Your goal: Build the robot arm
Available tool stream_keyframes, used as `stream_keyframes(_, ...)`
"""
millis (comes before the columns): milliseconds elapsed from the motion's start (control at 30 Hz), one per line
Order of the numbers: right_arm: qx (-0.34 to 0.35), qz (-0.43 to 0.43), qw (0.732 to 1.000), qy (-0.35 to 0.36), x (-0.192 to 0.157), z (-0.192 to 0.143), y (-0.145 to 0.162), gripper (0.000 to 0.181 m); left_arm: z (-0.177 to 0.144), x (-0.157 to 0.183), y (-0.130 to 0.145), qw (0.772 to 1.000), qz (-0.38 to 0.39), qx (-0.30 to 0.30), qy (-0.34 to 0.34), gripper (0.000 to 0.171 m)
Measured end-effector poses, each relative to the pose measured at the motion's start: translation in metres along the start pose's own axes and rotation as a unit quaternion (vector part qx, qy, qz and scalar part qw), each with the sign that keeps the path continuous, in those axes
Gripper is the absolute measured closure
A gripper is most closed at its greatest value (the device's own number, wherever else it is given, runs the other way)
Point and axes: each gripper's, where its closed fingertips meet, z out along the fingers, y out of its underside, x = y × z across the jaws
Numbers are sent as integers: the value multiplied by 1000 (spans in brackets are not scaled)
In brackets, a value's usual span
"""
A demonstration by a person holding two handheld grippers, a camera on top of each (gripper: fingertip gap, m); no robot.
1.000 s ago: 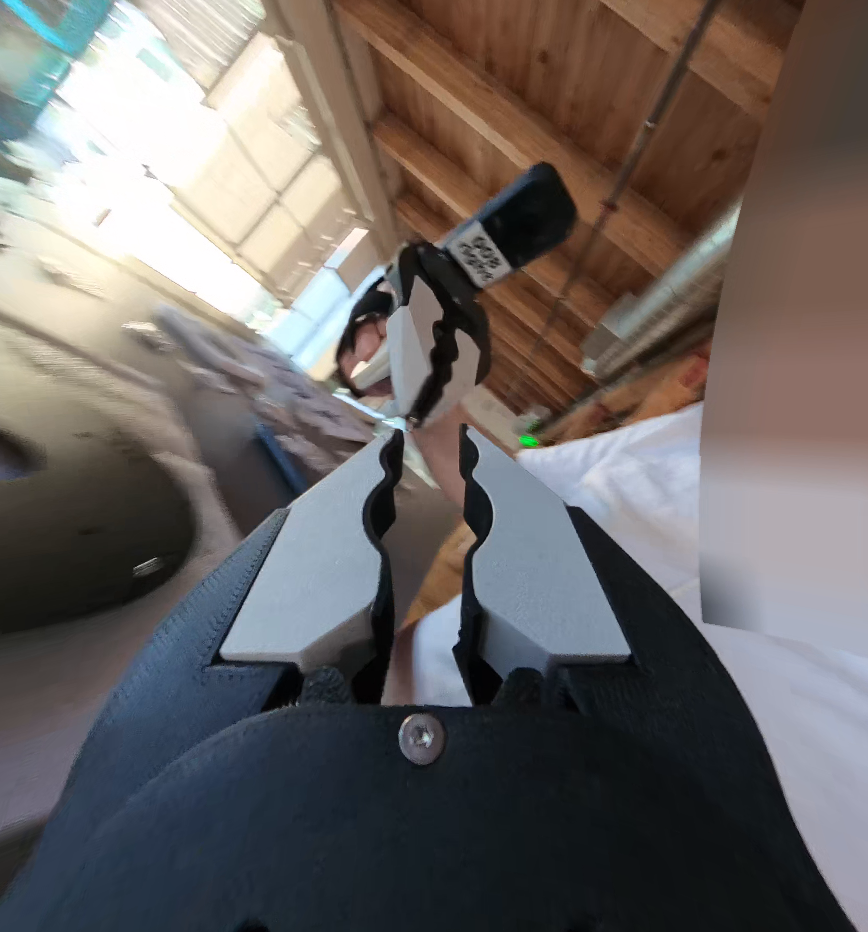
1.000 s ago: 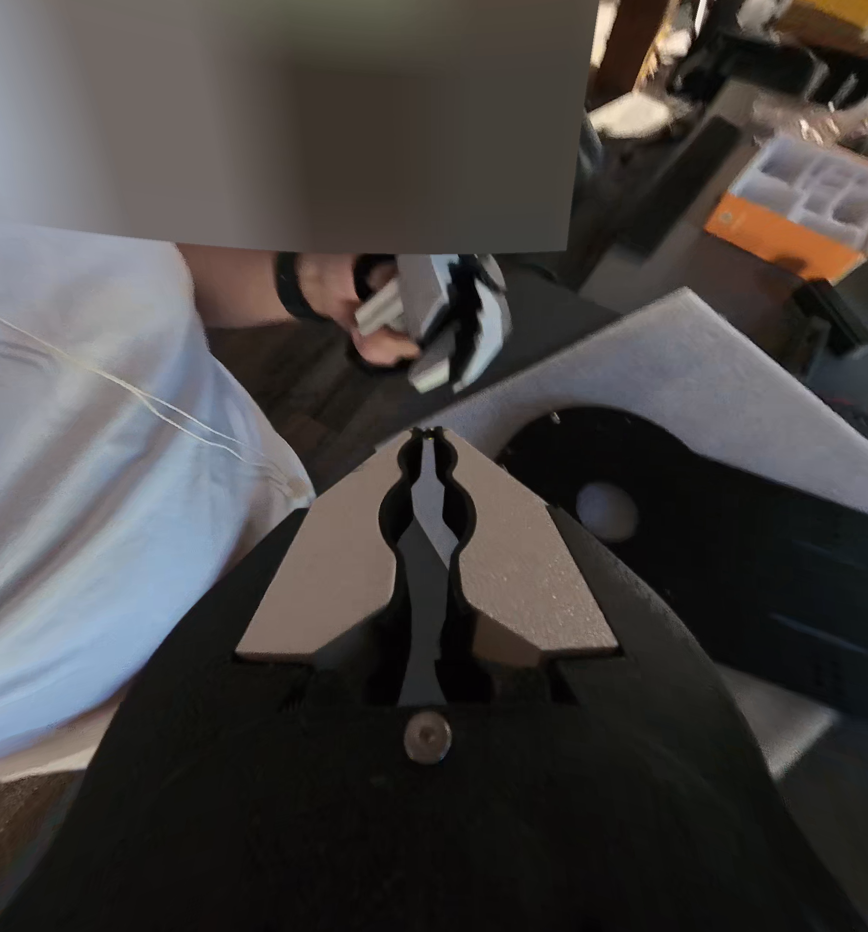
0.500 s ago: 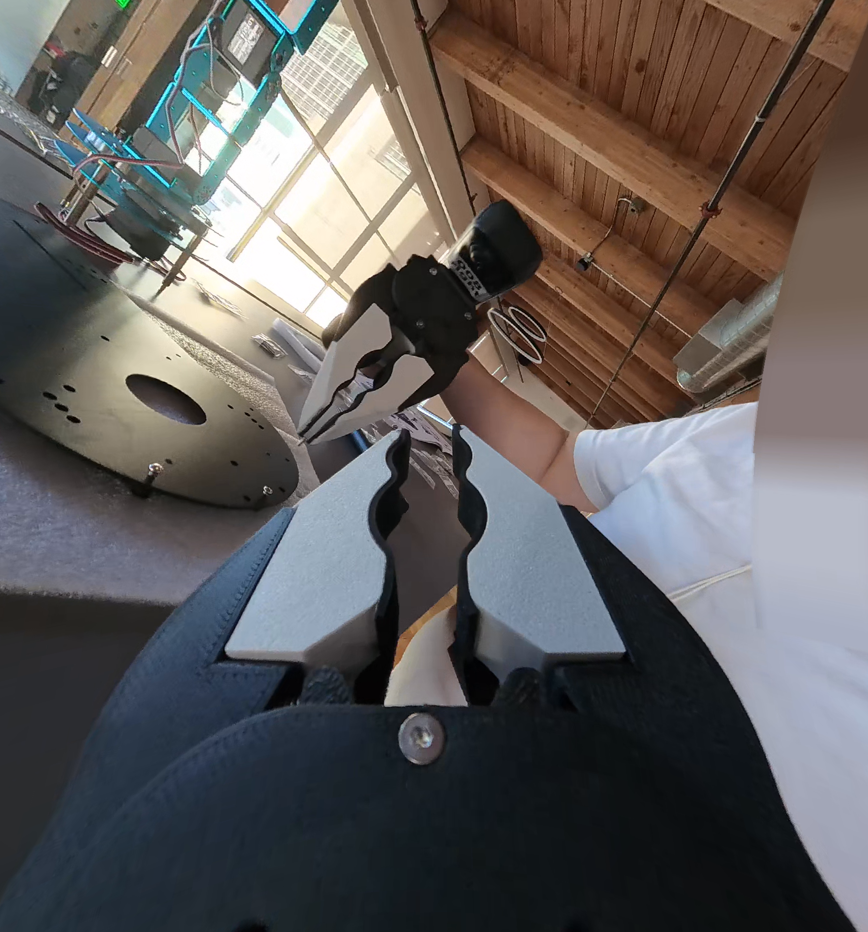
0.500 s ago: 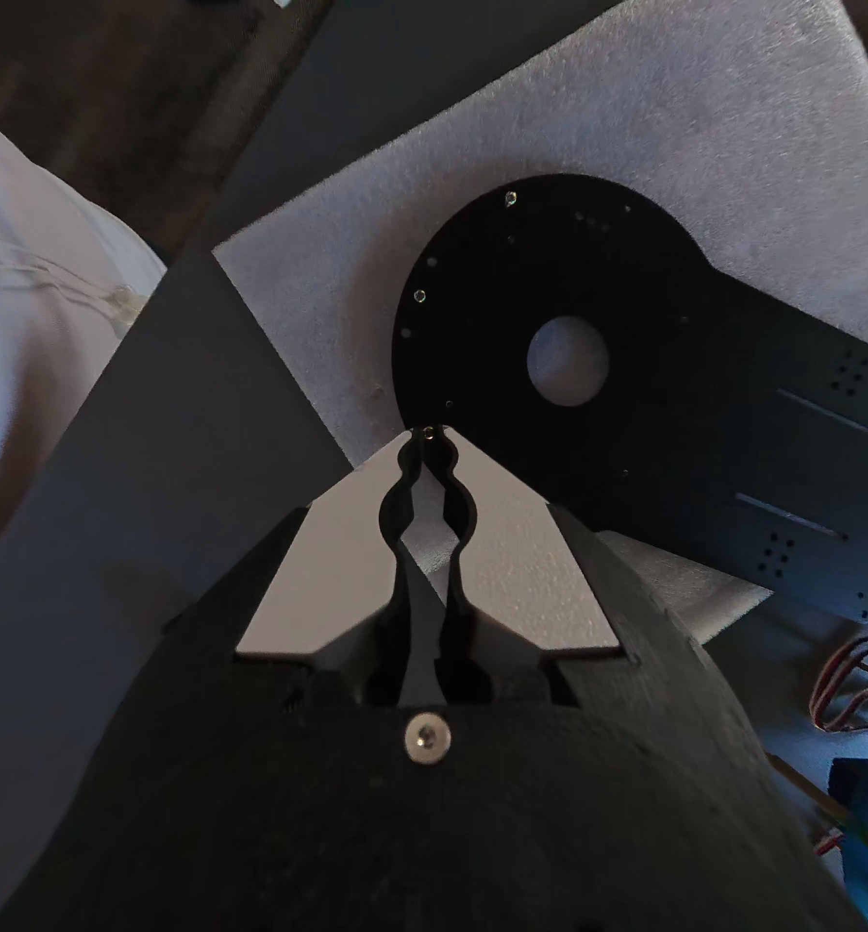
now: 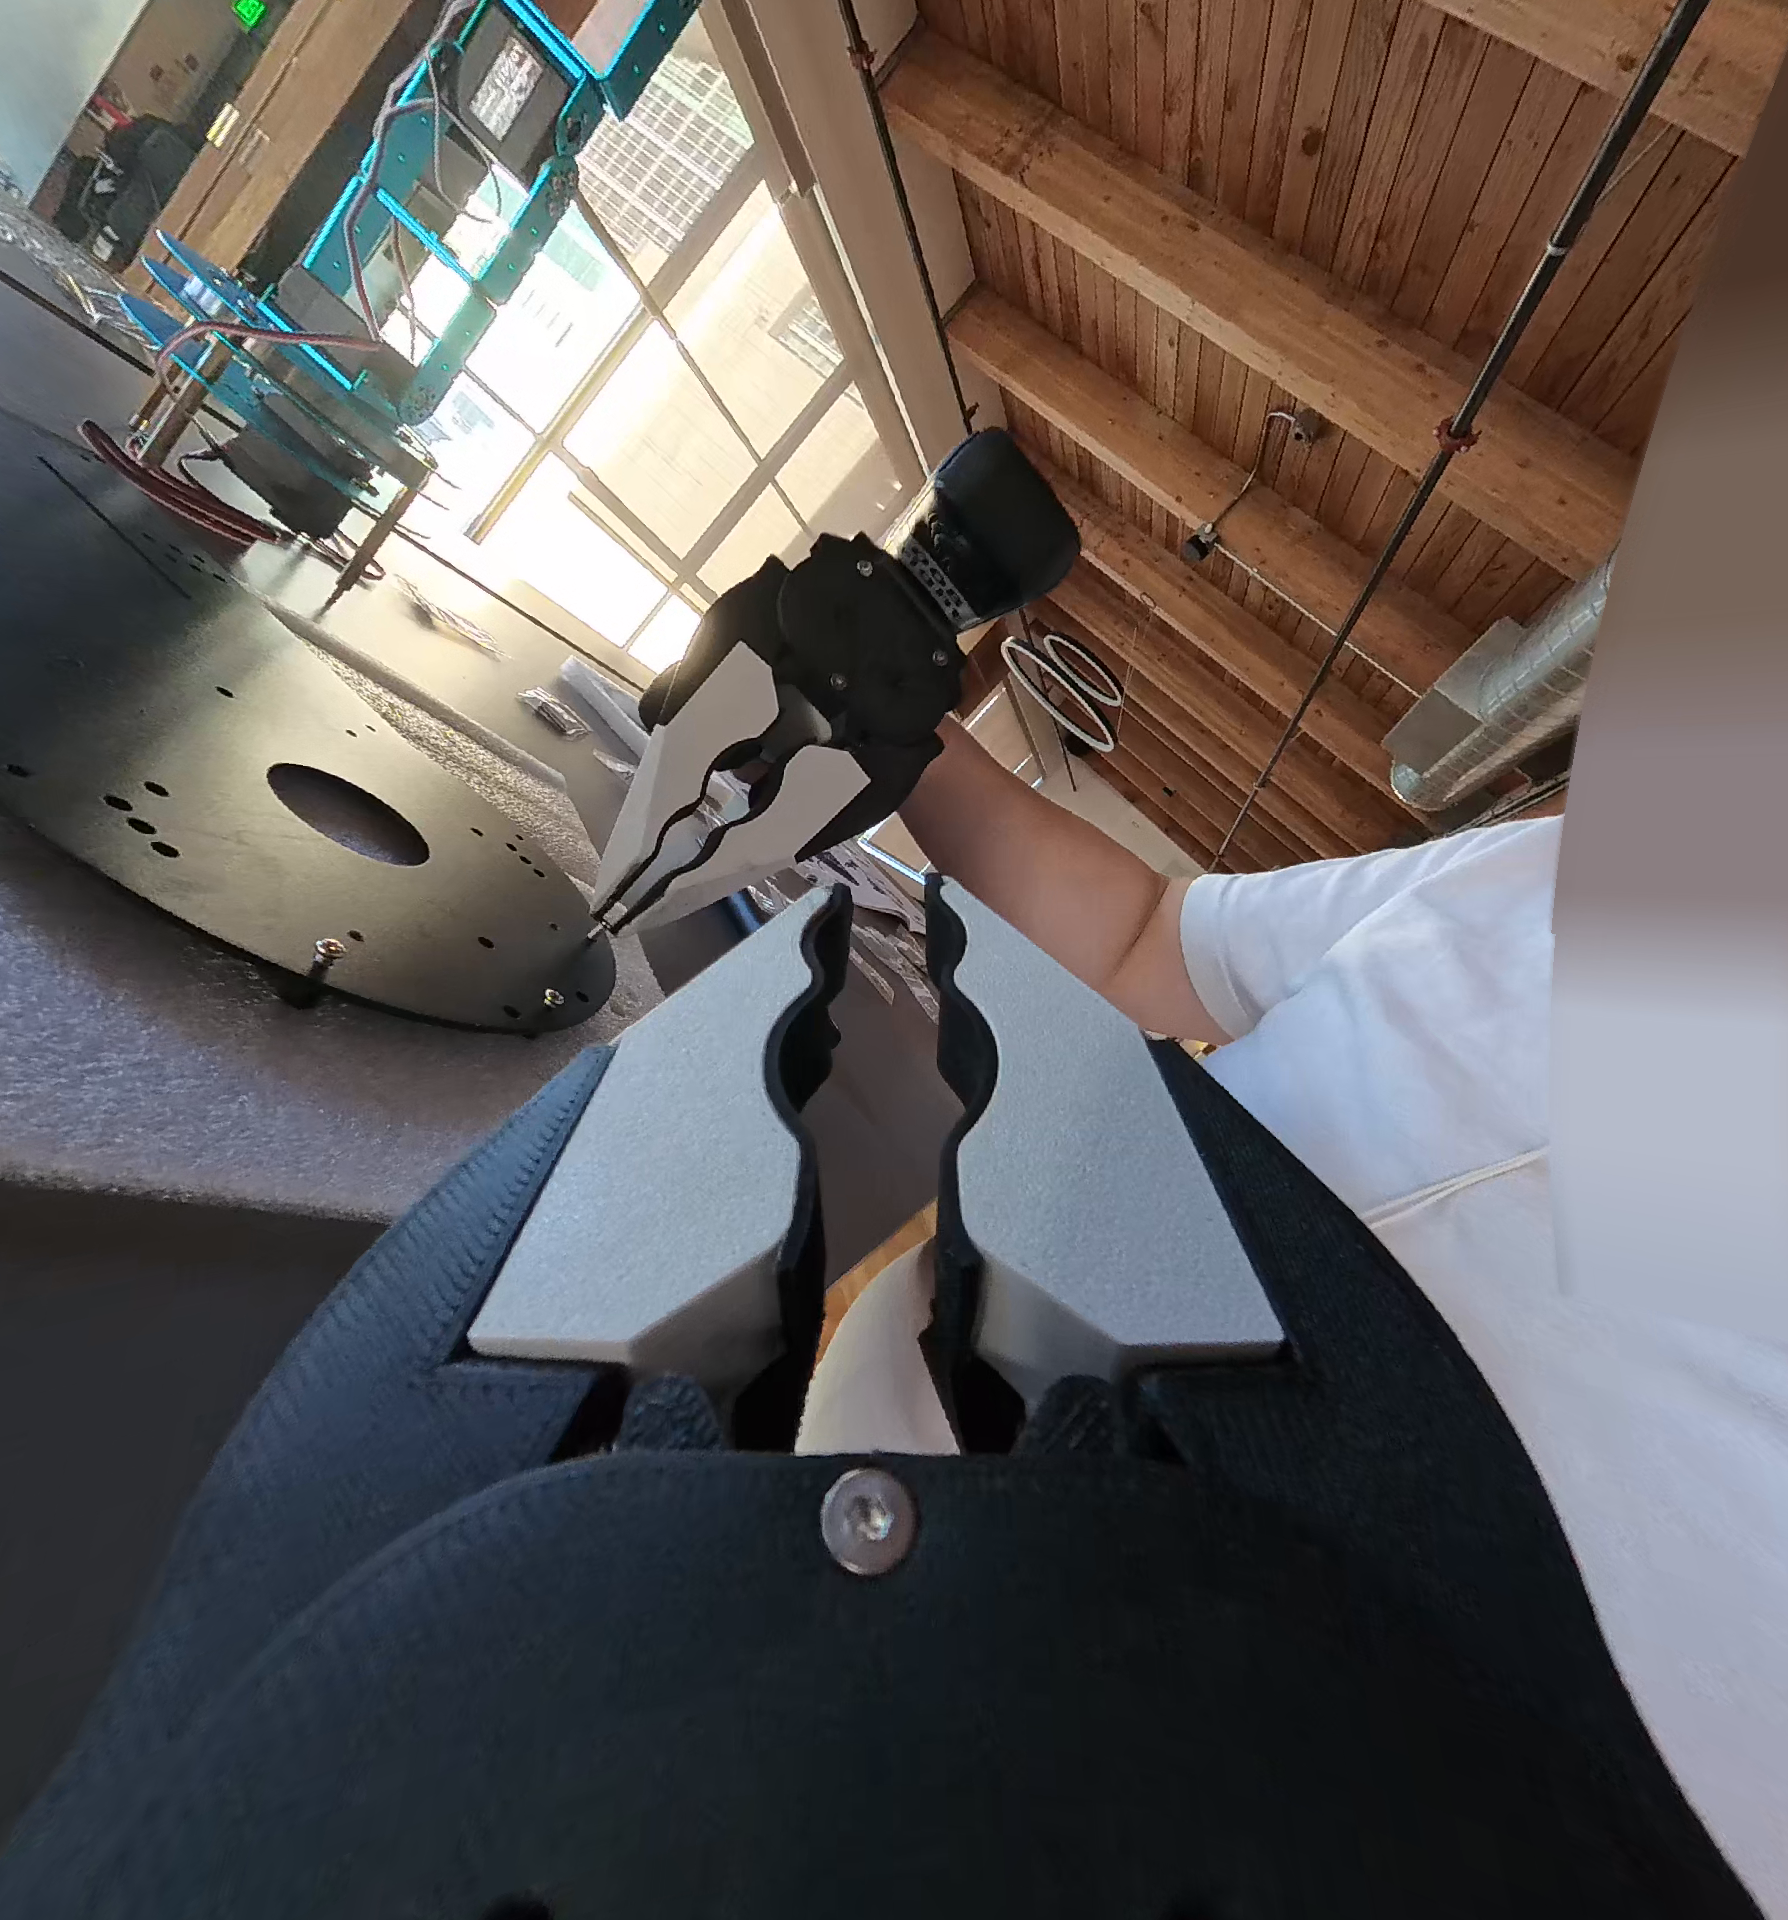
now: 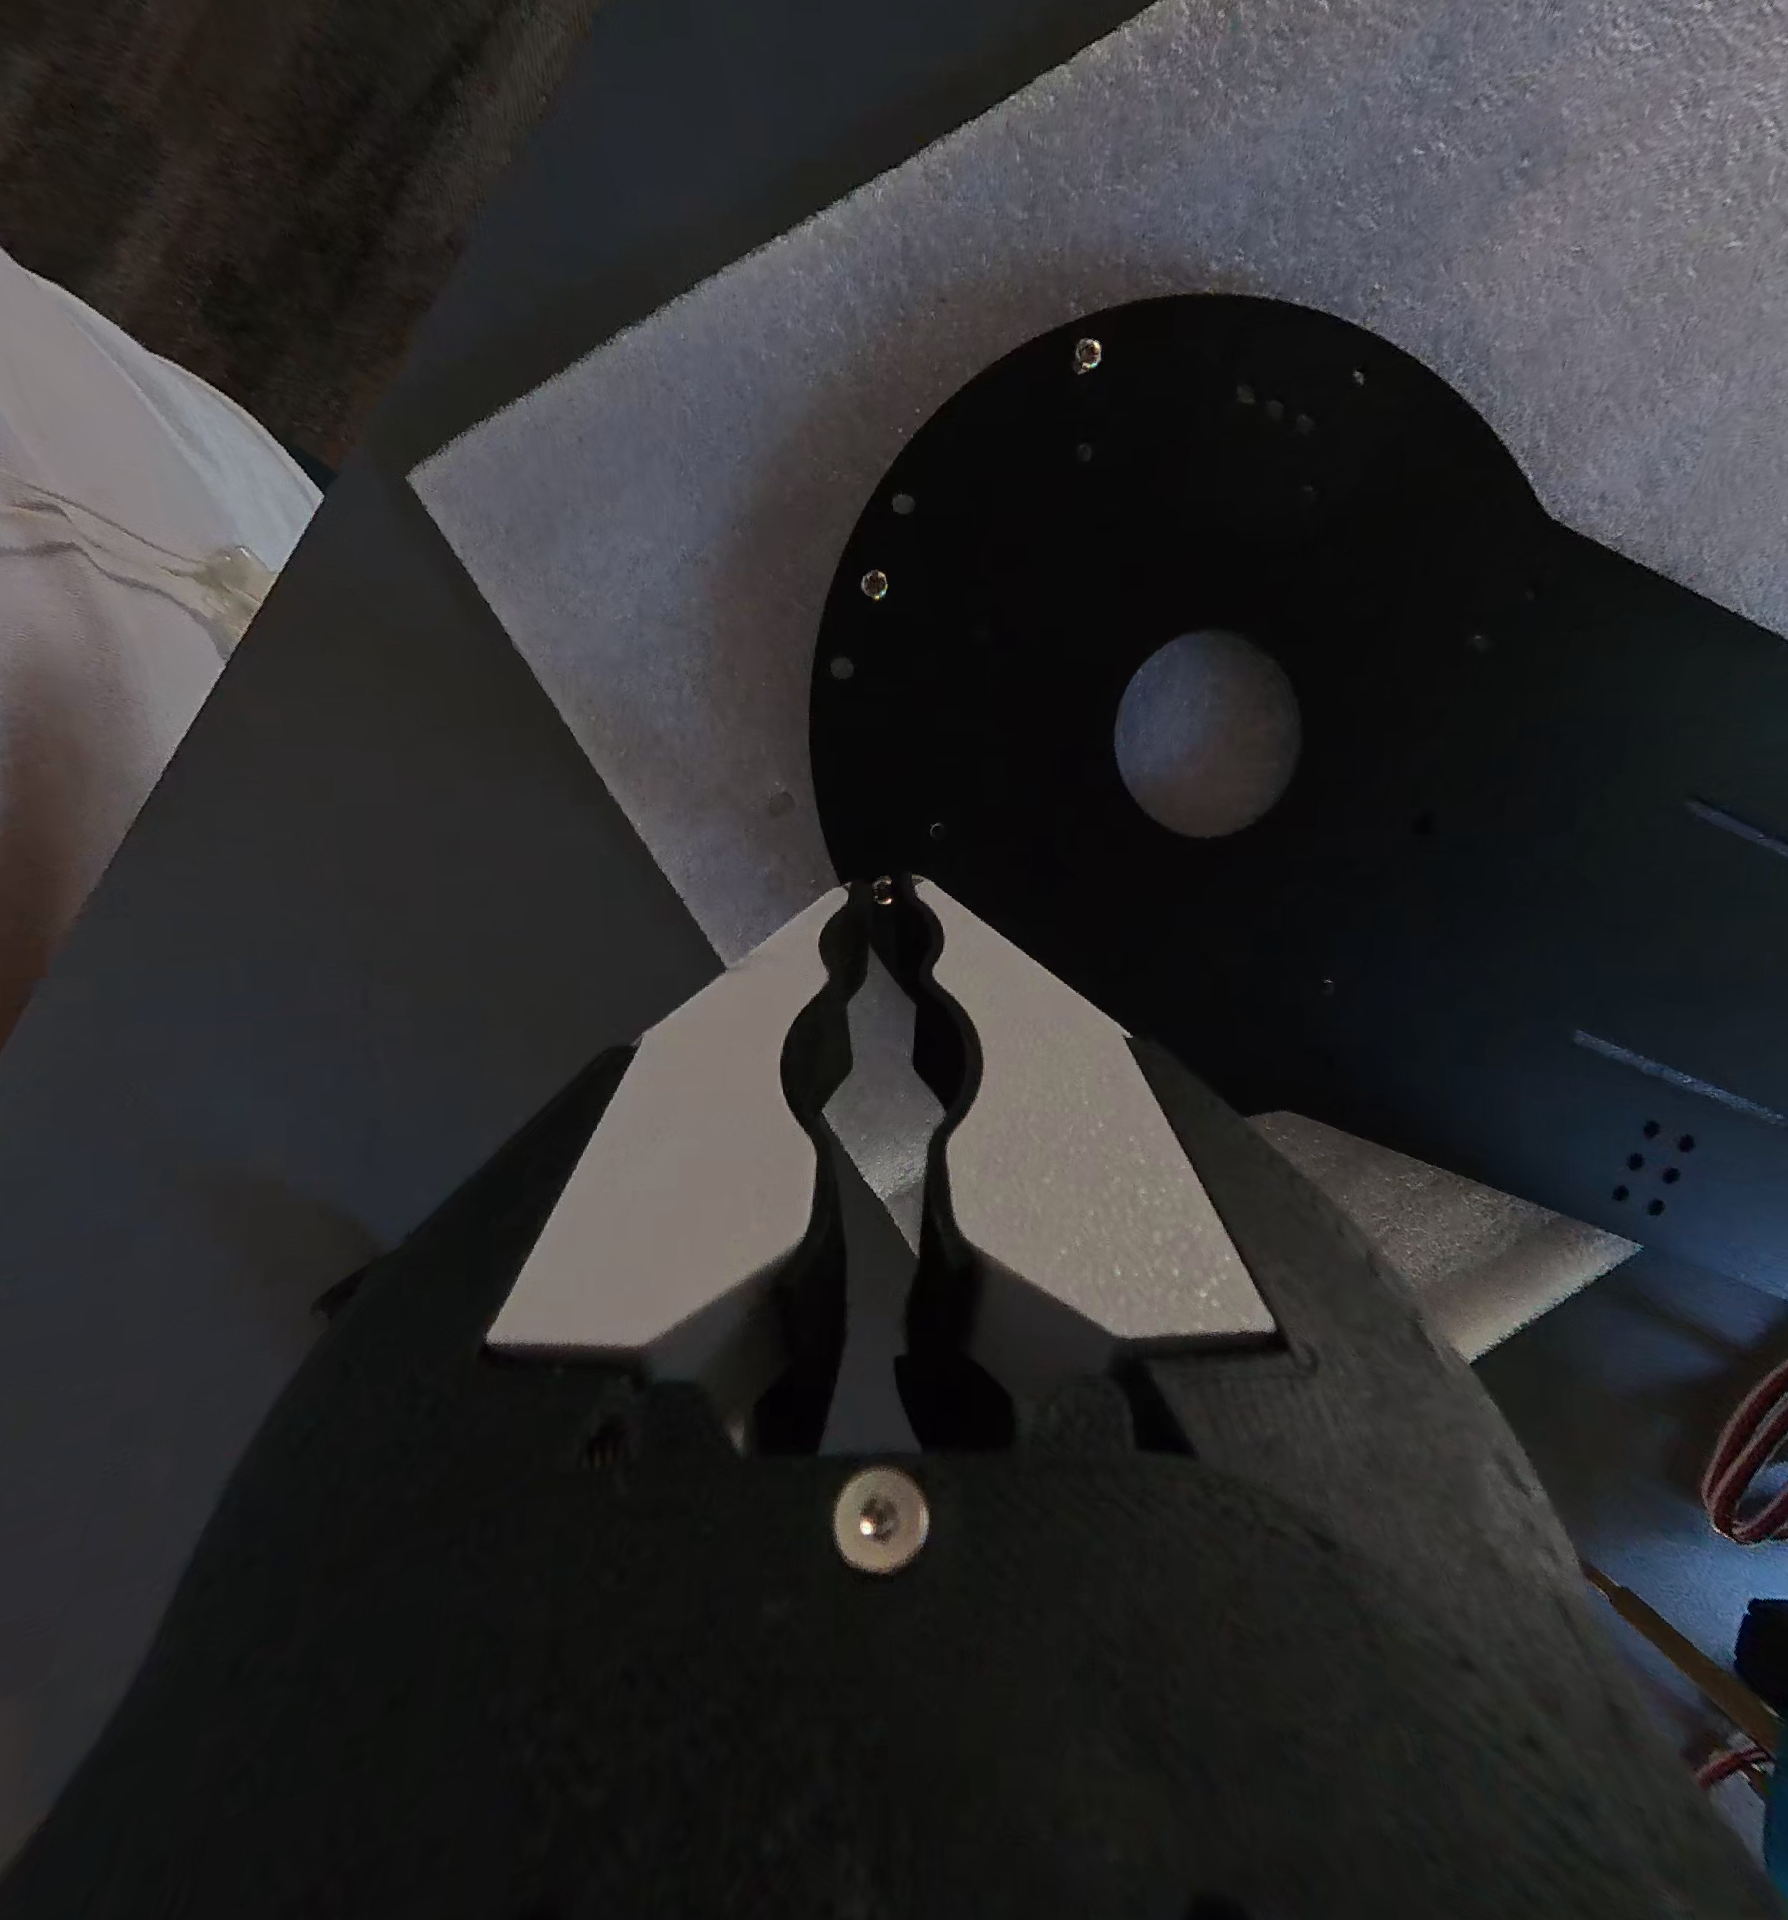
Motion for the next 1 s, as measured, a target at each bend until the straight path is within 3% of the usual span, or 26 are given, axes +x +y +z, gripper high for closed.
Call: stream_keyframes(1000, -75, 12, 996, -56, 0, 3, 2, 178, -3, 6, 6, 1000, -2, -2, 5, 161)
